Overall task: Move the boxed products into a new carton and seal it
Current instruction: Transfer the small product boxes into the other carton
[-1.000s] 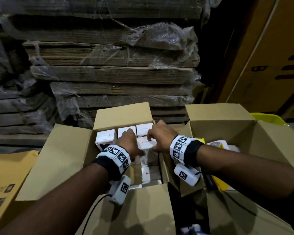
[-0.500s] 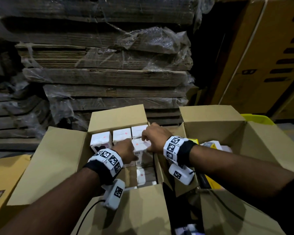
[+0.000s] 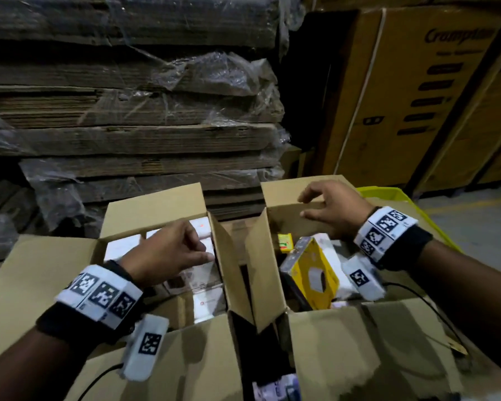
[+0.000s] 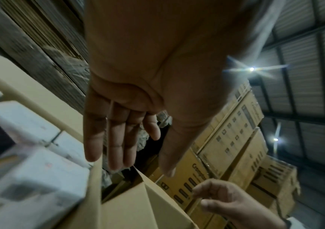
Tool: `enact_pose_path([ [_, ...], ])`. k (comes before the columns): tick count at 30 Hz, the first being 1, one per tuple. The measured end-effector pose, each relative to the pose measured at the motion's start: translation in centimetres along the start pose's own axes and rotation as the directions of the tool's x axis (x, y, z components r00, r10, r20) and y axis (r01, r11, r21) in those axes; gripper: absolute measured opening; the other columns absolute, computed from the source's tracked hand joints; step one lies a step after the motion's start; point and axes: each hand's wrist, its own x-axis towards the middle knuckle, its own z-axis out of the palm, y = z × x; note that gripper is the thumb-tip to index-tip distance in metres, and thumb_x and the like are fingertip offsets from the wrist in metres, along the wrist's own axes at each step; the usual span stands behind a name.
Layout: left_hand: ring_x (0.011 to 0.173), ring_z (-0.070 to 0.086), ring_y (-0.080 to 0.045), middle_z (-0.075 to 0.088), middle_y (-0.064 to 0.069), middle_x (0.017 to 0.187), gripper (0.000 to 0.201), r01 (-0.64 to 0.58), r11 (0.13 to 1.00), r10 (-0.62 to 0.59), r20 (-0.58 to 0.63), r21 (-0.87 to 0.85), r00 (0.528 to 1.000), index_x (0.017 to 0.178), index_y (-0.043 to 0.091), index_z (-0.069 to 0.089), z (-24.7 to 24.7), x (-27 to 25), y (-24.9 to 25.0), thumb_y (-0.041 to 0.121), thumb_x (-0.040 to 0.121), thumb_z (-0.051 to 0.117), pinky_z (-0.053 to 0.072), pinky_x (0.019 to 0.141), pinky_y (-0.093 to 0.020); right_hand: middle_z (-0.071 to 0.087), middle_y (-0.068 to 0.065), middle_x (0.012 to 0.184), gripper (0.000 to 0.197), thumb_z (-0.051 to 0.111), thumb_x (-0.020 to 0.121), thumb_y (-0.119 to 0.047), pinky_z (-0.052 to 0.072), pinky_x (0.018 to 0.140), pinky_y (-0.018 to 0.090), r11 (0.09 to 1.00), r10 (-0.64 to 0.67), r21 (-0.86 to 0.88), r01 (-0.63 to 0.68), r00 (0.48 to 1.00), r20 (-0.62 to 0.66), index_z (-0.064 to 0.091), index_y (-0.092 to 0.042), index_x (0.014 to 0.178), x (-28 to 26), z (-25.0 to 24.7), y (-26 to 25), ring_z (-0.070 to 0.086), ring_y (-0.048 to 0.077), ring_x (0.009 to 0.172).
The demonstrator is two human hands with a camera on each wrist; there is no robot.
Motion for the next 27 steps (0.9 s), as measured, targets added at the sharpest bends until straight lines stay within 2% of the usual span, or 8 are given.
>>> enact_pose_path([
  [2, 0.086, 0.071, -0.02, 0.075, 0.001, 0.088, 0.038, -0.027, 1.0, 0.027, 0.039, -0.001, 0.999, 0.087, 0.024, 0.054, 1.9, -0.4, 1.7, 0.043, 0.073, 0.084, 0.055, 0.081, -0.047, 0.07, -0.001, 0.097, 0.023, 0.077, 0.077, -0.023, 0.046, 0.077, 0.024, 0.996, 0.081, -0.046, -0.079, 0.996, 0.038, 0.071, -0.015, 0.097, -1.3, 0.3, 2.5, 0.062, 0.016, 0.087],
  [5, 0.084, 0.068, -0.008, 0.073, 0.003, 0.088, 0.034, -0.038, 0.999, 0.035, 0.089, 0.031, 0.995, 0.097, 0.017, 0.056, 4.5, -1.1, 4.8, 0.037, 0.081, 0.078, 0.048, 0.068, -0.012, 0.074, 0.0, 0.093, 0.02, 0.076, 0.078, -0.023, 0.055, 0.079, 0.033, 0.977, 0.214, -0.056, -0.207, 0.962, 0.169, 0.073, -0.015, 0.096, -2.4, 1.7, 6.9, 0.068, 0.018, 0.084],
  [8, 0.083, 0.072, -0.016, 0.074, -0.002, 0.088, 0.035, -0.061, 0.996, 0.07, 0.159, -0.063, 0.985, 0.094, 0.018, 0.056, 7.1, -0.2, 6.1, 0.034, 0.078, 0.082, 0.059, 0.077, -0.044, 0.074, 0.001, 0.082, 0.013, 0.075, 0.08, -0.019, 0.059, 0.073, 0.043, 0.942, 0.296, 0.078, -0.328, 0.915, 0.276, 0.073, -0.012, 0.091, -2.6, 2.2, 10.2, 0.068, 0.018, 0.071],
  [10, 0.083, 0.072, -0.018, 0.074, -0.001, 0.089, 0.036, -0.08, 0.996, 0.088, 0.195, -0.05, 0.977, 0.091, 0.02, 0.055, 8.5, 0.6, 6.9, 0.036, 0.076, 0.083, 0.057, 0.079, -0.051, 0.072, 0.001, 0.079, 0.009, 0.075, 0.081, -0.017, 0.059, 0.067, 0.037, 0.923, 0.322, 0.097, -0.373, 0.884, 0.339, 0.071, -0.01, 0.086, -2.1, 2.5, 11.5, 0.067, 0.021, 0.068],
  [15, 0.081, 0.071, -0.022, 0.073, 0.0, 0.088, 0.037, -0.157, 0.987, 0.162, 0.235, -0.04, 0.958, 0.091, 0.019, 0.054, 12.1, 2.9, 9.9, 0.033, 0.074, 0.085, 0.055, 0.08, -0.051, 0.065, 0.007, 0.059, 0.026, 0.077, 0.081, -0.021, 0.058, 0.061, 0.04, 0.874, 0.416, 0.002, -0.487, 0.749, 0.515, 0.069, 0.004, 0.085, 0.2, 3.4, 12.0, 0.067, 0.028, 0.058],
  [18, 0.087, 0.068, -0.018, 0.07, 0.002, 0.096, 0.037, -0.22, 0.975, 0.199, 0.283, 0.043, 0.938, 0.099, 0.018, 0.056, 13.7, 4.7, 12.4, 0.032, 0.078, 0.083, 0.055, 0.083, -0.045, 0.067, 0.019, 0.066, 0.039, 0.082, 0.072, -0.028, 0.057, 0.07, 0.057, 0.84, 0.452, -0.013, -0.542, 0.688, 0.568, 0.067, 0.007, 0.083, 2.0, 4.3, 12.1, 0.07, 0.039, 0.067],
  [22, 0.097, 0.065, -0.02, 0.068, -0.001, 0.105, 0.04, -0.26, 0.955, 0.217, 0.261, 0.143, 0.941, 0.107, 0.016, 0.056, 15.2, 8.2, 14.6, 0.029, 0.079, 0.082, 0.054, 0.088, -0.042, 0.057, -0.002, 0.075, 0.015, 0.074, 0.082, -0.028, 0.048, 0.062, 0.025, 0.899, 0.43, -0.15, -0.412, 0.76, 0.487, 0.062, -0.019, 0.084, 2.3, 4.3, 11.6, 0.058, 0.02, 0.066],
  [27, 0.1, 0.063, -0.024, 0.068, -0.003, 0.105, 0.039, -0.223, 0.942, 0.171, 0.209, 0.253, 0.963, 0.108, 0.015, 0.06, 16.5, 11.3, 13.5, 0.033, 0.079, 0.079, 0.053, 0.087, -0.04, 0.056, -0.001, 0.08, 0.023, 0.063, 0.09, -0.033, 0.051, 0.077, 0.033, 0.882, 0.471, -0.275, -0.383, 0.737, 0.485, 0.055, -0.024, 0.07, 2.0, 6.2, 12.5, 0.056, 0.02, 0.072],
])
